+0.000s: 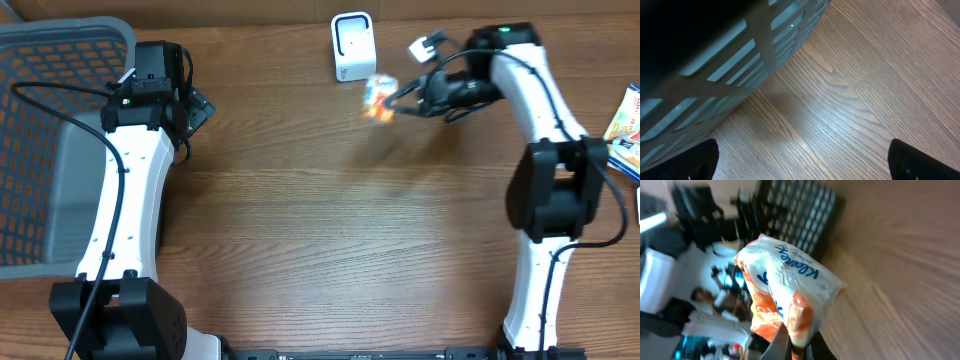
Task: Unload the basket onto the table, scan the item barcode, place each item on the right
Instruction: 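Hold the Kleenex pack up in front of the scanner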
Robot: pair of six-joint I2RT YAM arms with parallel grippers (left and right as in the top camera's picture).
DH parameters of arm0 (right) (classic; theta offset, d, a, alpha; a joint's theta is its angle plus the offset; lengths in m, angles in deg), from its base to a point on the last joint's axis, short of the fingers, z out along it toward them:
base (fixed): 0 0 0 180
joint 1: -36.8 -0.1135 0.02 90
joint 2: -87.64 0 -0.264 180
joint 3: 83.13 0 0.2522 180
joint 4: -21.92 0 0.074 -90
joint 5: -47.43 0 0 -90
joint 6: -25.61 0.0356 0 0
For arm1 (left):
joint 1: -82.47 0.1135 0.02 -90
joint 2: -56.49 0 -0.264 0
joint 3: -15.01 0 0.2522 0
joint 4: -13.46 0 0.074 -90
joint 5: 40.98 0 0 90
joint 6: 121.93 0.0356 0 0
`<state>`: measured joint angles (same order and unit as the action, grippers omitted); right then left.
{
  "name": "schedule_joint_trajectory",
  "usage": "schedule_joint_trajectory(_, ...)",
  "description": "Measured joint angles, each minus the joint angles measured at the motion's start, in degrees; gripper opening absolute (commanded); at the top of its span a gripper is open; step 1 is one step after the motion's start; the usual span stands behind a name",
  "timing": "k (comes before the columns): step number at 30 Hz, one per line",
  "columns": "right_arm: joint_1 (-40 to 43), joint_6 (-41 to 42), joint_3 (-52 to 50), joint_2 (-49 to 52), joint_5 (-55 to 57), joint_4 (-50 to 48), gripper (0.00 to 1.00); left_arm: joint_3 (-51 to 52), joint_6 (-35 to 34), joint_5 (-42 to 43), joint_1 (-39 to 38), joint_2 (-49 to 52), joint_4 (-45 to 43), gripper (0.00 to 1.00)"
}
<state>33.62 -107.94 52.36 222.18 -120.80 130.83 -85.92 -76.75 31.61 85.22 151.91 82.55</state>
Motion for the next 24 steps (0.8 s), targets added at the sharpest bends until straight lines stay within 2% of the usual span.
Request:
schedule_joint_trajectory(6, 4.81, -0.17, 0.0, 0.0, -2.47, 0.57, 0.04, 0.02, -0.02, 0.0, 0.0, 0.0, 0.0, 1.0)
schedule_joint_trajectory(14, 2.75, -0.63, 0.0, 0.0, -2.58, 1.27, 0.03, 0.0, 0.0, 0.0, 0.0, 0.0, 0.0, 1.0)
schedule_joint_trajectory(24, -0.46, -7.72, 0.02, 0.0, -3.02, 1.86, 0.03, 0.0, -0.02, 0.0, 0.0, 0.0, 0.02, 1.0)
